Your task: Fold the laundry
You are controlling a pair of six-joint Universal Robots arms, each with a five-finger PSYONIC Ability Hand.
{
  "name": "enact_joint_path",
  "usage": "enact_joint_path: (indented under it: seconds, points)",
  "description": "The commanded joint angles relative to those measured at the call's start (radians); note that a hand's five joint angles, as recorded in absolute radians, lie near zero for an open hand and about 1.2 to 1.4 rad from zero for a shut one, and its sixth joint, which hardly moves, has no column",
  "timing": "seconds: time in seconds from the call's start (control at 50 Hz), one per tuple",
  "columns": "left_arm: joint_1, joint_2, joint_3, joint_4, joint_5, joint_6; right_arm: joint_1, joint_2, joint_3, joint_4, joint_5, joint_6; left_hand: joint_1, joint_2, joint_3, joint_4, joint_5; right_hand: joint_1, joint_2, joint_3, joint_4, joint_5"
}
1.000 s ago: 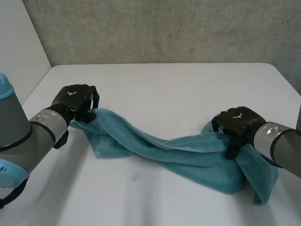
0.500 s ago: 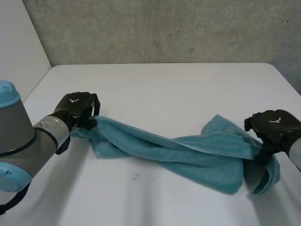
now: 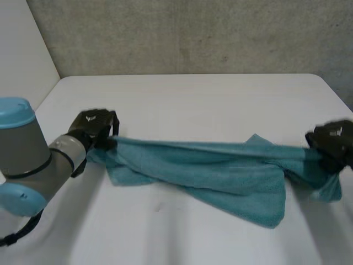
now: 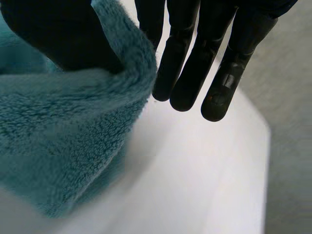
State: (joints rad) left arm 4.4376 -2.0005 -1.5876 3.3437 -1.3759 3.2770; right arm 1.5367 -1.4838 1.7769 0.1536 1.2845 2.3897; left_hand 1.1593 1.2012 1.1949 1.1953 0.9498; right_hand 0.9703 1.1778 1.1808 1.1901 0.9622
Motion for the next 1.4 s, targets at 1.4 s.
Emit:
enact_joint_path:
  seconds: [1.4]
  points:
    - [0.089,-0.153,-0.140,0.516,-0.048,0.056,0.076,0.162,0.038,-0.506,0.053,0.490,-0.356,-0.398,-0.391,-0.392,-0.321,0.426,0.218,0.215,0.206,0.260]
